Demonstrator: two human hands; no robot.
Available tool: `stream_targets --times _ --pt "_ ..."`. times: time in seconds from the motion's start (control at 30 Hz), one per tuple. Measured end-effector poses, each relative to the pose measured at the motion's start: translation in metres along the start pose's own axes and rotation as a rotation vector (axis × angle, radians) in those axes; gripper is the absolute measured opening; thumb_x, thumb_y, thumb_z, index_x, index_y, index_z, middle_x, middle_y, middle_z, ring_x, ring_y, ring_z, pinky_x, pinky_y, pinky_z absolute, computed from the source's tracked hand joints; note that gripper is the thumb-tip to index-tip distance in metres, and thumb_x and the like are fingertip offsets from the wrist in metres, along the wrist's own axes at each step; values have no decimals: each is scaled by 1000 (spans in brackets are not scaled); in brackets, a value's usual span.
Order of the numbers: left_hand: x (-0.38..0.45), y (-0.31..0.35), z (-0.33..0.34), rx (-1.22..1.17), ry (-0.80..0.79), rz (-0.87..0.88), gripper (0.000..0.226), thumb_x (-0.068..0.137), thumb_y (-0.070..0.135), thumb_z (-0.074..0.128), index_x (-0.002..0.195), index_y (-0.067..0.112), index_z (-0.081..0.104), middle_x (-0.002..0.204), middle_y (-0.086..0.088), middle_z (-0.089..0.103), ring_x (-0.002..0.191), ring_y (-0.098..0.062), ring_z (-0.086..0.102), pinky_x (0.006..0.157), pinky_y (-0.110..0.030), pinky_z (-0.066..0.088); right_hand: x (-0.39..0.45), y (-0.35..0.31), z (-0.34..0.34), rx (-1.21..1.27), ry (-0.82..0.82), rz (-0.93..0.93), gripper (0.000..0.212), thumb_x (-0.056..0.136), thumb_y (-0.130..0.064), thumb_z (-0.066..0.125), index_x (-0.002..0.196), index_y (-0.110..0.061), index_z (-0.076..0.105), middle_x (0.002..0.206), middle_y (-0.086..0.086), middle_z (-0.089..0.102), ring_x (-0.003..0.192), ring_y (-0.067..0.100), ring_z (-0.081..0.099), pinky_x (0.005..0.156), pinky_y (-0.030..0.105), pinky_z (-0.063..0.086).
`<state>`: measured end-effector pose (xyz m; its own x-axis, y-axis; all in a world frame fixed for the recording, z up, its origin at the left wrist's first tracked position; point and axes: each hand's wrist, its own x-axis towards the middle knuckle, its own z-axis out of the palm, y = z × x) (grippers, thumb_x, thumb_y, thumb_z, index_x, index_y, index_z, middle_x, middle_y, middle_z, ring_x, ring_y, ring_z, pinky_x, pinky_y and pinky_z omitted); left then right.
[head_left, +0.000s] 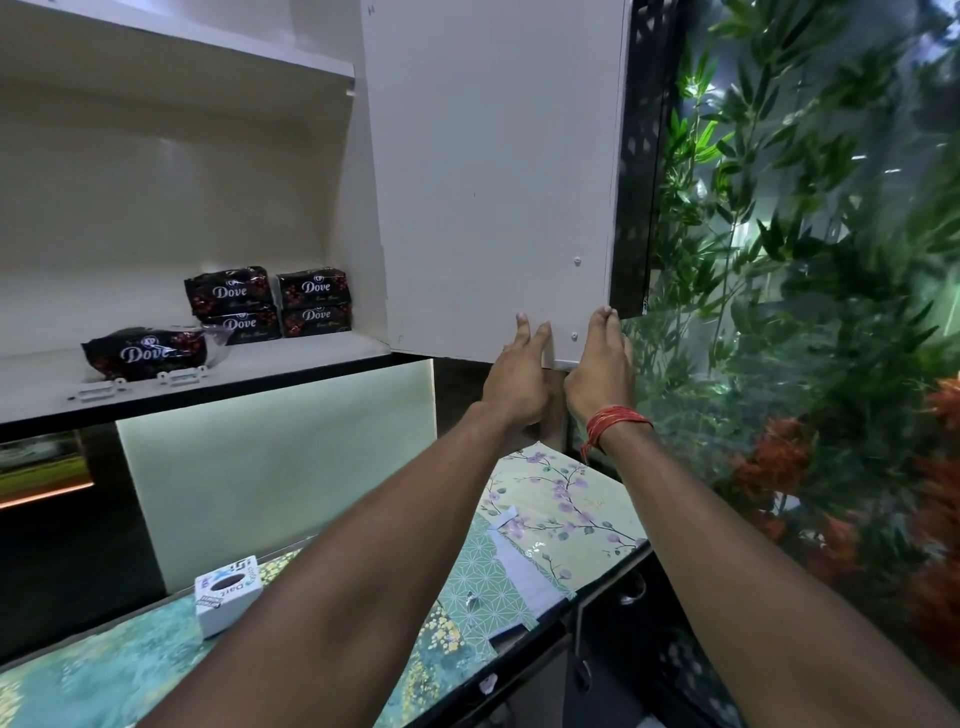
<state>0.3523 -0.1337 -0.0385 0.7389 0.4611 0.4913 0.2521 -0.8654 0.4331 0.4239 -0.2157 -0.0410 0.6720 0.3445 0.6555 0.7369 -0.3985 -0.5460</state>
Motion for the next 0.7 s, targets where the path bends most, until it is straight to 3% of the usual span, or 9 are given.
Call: stream_targets --times 0.1,0.17,0.23,0.33,0.4,0.5,0.6,0.7 --pt "-6 -4 -6 -166 158 18 81 82 -13 51 154 15 29 164 -9 23 149 -28 29 120 -39 29 -4 -8 2 27 251 -79 62 81 5 45 141 -7 37 152 16 31 136 36 33 108 46 38" --pt "-6 -8 -8 -336 313 2 68 85 -10 52 148 13 42 153 -9 46 138 -28 47 114 -39 40 -5 -20 6 85 379 -212 58 77 6 40 133 -8 48 141 17 42 127 34 41 103 45 42" --pt "-3 -13 -14 -559 433 -86 57 88 -4 58 142 15 51 138 -8 60 120 -26 62 98 -33 53 -7 -40 11 164 402 -338 57 76 7 39 128 -9 54 133 15 50 120 31 46 101 39 43" --pt "1 -28 -28 -783 479 -184 50 89 9 70 137 13 56 115 -1 66 97 -8 66 76 -8 52 -7 -74 22 351 327 -355 51 79 8 45 126 -9 57 127 13 54 116 28 50 99 23 36" --pt "0 -41 -40 -774 468 -174 46 91 9 68 135 8 57 111 2 65 91 1 63 73 -5 51 -4 -94 34 497 260 -281 48 81 4 48 126 -11 56 127 10 54 116 25 52 98 25 41" --pt "-7 -75 -64 -717 476 -206 42 90 3 67 131 6 61 120 -7 69 104 -15 67 89 -23 57 -4 -126 60 678 118 -207 43 85 1 50 127 -10 54 127 10 55 114 22 55 92 27 47" --pt "-25 -126 -99 -649 532 -308 43 90 -6 61 131 8 61 116 -9 71 106 -20 69 90 -38 60 -9 -165 99 821 -28 -132 38 89 -3 54 126 -11 54 126 8 57 110 19 57 87 21 45" --pt "-55 -183 -148 -480 660 -442 39 91 -5 59 127 10 62 111 -8 74 102 -18 69 92 -36 58 -23 -214 151 918 -220 -68 31 89 -7 56 120 -13 56 119 7 61 104 18 59 87 26 50"
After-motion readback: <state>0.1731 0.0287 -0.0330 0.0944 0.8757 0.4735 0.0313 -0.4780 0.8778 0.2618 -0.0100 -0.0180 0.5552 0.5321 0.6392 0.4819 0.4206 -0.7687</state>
